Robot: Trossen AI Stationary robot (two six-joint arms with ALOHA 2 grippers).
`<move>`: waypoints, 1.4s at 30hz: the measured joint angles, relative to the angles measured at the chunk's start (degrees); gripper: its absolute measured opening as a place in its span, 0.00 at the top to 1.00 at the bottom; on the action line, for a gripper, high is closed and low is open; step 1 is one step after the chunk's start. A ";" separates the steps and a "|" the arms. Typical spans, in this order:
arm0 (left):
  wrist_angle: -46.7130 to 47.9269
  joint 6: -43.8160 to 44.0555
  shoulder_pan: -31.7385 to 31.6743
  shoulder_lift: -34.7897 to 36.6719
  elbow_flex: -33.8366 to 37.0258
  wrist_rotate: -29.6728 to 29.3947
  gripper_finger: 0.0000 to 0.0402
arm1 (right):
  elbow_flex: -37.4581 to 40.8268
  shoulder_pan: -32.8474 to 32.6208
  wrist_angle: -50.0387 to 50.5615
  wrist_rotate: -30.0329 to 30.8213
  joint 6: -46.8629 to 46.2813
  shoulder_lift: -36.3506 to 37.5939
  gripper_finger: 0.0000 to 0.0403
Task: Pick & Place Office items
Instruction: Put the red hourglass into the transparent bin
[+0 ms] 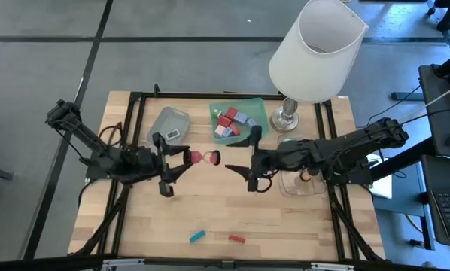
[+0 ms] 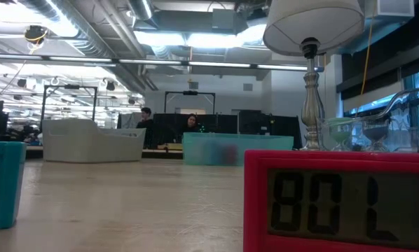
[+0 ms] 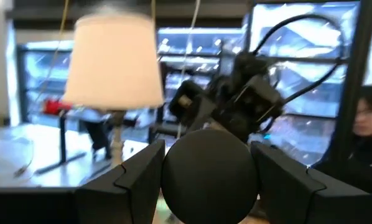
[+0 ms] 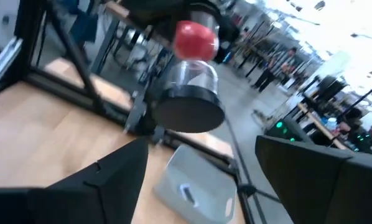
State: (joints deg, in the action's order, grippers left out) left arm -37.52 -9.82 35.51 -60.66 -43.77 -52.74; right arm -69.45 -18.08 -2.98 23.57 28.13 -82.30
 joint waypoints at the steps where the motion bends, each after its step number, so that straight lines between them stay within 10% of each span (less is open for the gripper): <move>1: -1.49 -1.45 0.13 -0.02 0.00 0.92 0.46 | 0.00 0.01 -1.33 0.11 0.01 0.00 0.25; 10: -14.73 -14.24 0.84 -0.02 0.00 10.58 0.46 | -5.30 0.08 -3.03 2.23 -1.57 0.00 0.07; 23: -18.21 -18.53 -5.13 -0.28 0.00 33.96 0.46 | -5.70 1.21 -14.29 -12.98 -4.91 -3.26 0.02; 42: -21.96 -19.06 -12.05 -6.32 0.00 35.16 0.46 | -5.70 1.28 -21.46 -12.44 -3.46 -4.79 0.02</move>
State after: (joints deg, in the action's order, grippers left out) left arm -59.48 -28.88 23.46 -66.98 -43.77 -17.58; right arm -75.16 -16.80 -24.45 11.14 24.67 -87.09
